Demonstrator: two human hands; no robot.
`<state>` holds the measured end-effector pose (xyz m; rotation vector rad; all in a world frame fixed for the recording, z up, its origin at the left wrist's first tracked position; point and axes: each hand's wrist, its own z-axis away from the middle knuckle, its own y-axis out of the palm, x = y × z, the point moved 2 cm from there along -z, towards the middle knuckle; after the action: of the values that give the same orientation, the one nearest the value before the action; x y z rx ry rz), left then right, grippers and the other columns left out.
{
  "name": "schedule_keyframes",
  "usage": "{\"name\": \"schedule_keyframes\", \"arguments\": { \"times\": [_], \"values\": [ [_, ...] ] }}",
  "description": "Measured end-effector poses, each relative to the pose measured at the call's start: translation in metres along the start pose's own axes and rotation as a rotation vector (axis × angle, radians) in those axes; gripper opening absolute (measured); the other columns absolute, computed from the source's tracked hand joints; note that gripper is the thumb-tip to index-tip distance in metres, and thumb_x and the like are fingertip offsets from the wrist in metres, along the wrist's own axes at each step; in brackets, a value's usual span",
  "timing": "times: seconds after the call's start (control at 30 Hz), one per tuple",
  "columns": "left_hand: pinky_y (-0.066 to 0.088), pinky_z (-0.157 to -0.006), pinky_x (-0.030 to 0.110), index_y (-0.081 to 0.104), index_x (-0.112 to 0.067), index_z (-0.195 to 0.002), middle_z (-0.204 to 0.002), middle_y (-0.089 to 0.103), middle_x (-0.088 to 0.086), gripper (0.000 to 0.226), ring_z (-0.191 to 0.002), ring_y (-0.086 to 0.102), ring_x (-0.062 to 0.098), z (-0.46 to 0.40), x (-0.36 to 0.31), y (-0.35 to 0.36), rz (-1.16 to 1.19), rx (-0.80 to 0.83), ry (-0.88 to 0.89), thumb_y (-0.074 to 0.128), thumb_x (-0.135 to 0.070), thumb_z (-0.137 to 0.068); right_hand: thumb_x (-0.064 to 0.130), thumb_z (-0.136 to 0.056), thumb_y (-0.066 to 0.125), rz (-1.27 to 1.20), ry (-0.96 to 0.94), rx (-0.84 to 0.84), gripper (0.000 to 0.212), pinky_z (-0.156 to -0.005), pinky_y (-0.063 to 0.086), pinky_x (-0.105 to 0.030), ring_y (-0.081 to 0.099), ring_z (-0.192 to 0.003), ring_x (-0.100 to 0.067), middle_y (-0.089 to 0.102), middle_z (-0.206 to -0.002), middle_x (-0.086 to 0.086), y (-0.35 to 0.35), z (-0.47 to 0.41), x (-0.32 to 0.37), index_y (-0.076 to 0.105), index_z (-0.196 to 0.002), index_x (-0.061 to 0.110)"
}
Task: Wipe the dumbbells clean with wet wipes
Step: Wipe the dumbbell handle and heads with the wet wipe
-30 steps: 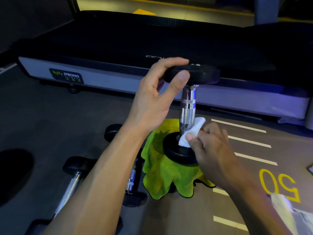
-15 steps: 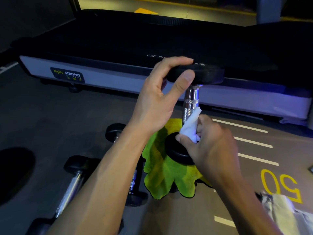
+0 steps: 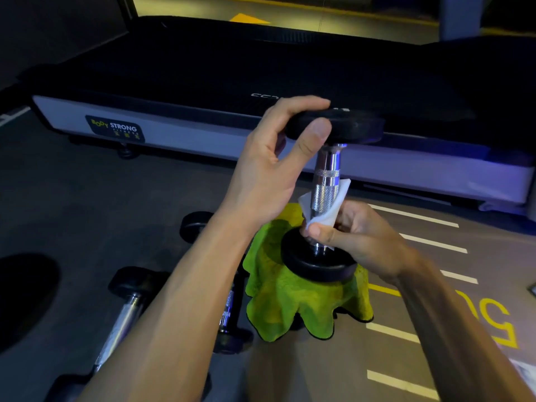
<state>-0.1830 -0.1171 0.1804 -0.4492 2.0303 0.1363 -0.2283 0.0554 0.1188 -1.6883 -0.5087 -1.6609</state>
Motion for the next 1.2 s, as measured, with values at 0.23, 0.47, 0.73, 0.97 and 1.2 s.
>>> {"name": "schedule_keyframes", "arguments": {
  "times": [0.23,0.47,0.73,0.97,1.2],
  "values": [
    [0.049,-0.107,0.045,0.065,-0.027,-0.124,-0.122,0.066,-0.006,0.019,-0.113,0.064,0.016,0.001,-0.002,-0.006,-0.012,0.004,-0.013,0.061,-0.024,-0.106,0.046,-0.094,0.071,0.506,0.179,-0.422,0.034,-0.083,0.055,-0.041,0.069,-0.095,-0.026,0.074,-0.099,0.0,0.038,0.011,0.015,0.065,-0.116,0.021],
    [0.048,-0.111,0.051,0.065,-0.025,-0.125,-0.13,0.065,0.005,0.021,-0.121,0.063,0.022,0.002,-0.003,-0.001,-0.015,0.014,-0.009,0.062,-0.026,-0.105,0.064,-0.087,0.063,0.462,0.093,-0.447,0.047,-0.066,0.051,-0.027,0.065,-0.078,-0.009,0.071,-0.085,0.007,0.037,0.028,0.022,0.062,-0.103,0.02],
    [0.046,-0.112,0.055,0.065,-0.029,-0.125,-0.13,0.064,0.006,0.021,-0.122,0.063,0.023,0.002,-0.004,-0.001,-0.001,0.018,-0.02,0.062,-0.029,-0.104,0.05,-0.095,0.059,0.648,0.048,-0.294,0.028,-0.069,0.036,-0.028,0.052,-0.08,-0.013,0.059,-0.073,0.009,0.024,0.04,0.024,0.051,-0.083,0.026],
    [0.044,-0.113,0.056,0.064,-0.033,-0.123,-0.128,0.064,-0.002,0.02,-0.123,0.061,0.016,0.003,-0.004,0.0,-0.025,0.012,-0.021,0.062,-0.032,-0.104,0.063,-0.085,0.067,0.653,-0.011,-0.534,0.04,-0.065,0.041,-0.027,0.051,-0.076,-0.013,0.052,-0.081,0.006,0.02,0.025,0.037,0.055,-0.075,0.026],
    [0.047,-0.111,0.05,0.064,-0.028,-0.124,-0.127,0.065,0.004,0.02,-0.12,0.062,0.017,0.004,-0.004,-0.001,-0.016,0.014,-0.01,0.063,-0.026,-0.105,0.042,-0.084,0.077,0.639,0.028,-0.628,0.026,-0.075,0.057,-0.039,0.071,-0.087,-0.014,0.077,-0.09,0.013,0.037,0.038,0.028,0.069,-0.103,0.026]
  ]
}}
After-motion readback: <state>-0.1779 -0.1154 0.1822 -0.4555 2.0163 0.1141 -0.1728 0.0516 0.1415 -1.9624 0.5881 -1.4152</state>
